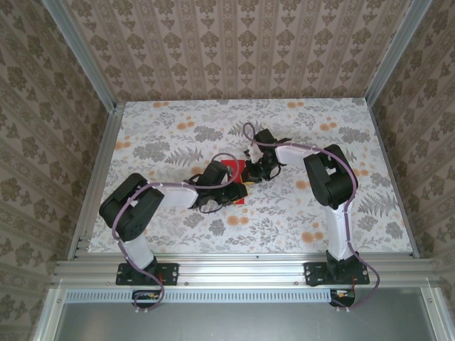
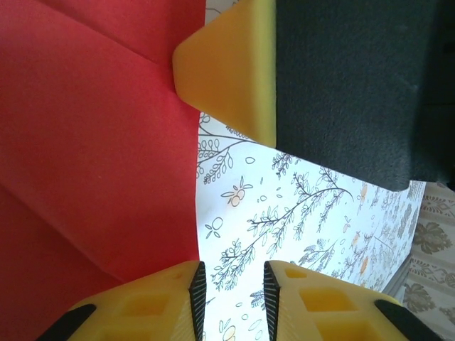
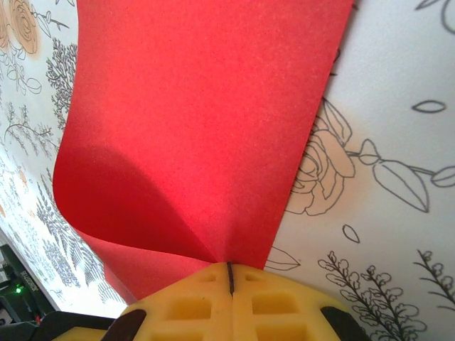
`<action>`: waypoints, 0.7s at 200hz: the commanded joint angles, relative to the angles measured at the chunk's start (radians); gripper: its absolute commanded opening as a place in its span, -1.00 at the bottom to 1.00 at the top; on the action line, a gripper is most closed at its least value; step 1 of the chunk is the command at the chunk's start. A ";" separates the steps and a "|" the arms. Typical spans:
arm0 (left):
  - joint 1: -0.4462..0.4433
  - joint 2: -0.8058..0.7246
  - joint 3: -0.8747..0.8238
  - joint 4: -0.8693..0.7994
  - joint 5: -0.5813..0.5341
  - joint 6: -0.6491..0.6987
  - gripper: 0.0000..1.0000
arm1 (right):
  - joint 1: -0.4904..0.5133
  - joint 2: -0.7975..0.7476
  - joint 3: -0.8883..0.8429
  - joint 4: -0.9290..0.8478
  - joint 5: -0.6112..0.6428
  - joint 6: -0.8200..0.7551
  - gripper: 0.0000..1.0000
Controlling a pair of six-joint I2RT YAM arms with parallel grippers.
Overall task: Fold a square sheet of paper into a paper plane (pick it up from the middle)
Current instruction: Fold the triangle a second time at the center of the table.
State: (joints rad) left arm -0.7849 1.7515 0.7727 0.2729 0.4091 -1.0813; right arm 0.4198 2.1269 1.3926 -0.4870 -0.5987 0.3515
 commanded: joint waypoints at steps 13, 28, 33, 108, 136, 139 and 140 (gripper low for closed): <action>-0.008 0.032 0.015 0.012 0.027 -0.006 -0.39 | -0.003 0.098 -0.044 -0.037 0.151 0.014 -0.89; -0.010 0.037 0.020 0.012 0.031 -0.003 -0.39 | -0.002 0.100 -0.044 -0.038 0.149 0.013 -0.89; -0.010 0.039 0.022 0.011 0.034 -0.002 -0.39 | -0.002 0.100 -0.043 -0.038 0.149 0.013 -0.89; -0.020 0.076 0.052 -0.003 0.050 0.003 -0.39 | -0.003 0.102 -0.045 -0.038 0.149 0.013 -0.89; -0.022 0.075 0.062 -0.023 0.051 0.013 -0.38 | -0.003 0.101 -0.043 -0.042 0.150 0.012 -0.89; -0.022 0.073 0.066 -0.028 0.051 0.017 -0.38 | -0.004 0.102 -0.043 -0.042 0.150 0.013 -0.88; -0.022 0.072 0.067 -0.030 0.050 0.018 -0.37 | -0.003 0.102 -0.043 -0.041 0.150 0.013 -0.89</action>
State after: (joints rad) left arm -0.7963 1.8057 0.8066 0.2741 0.4423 -1.0809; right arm 0.4168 2.1292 1.3926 -0.4858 -0.6086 0.3515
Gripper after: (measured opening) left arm 0.309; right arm 0.061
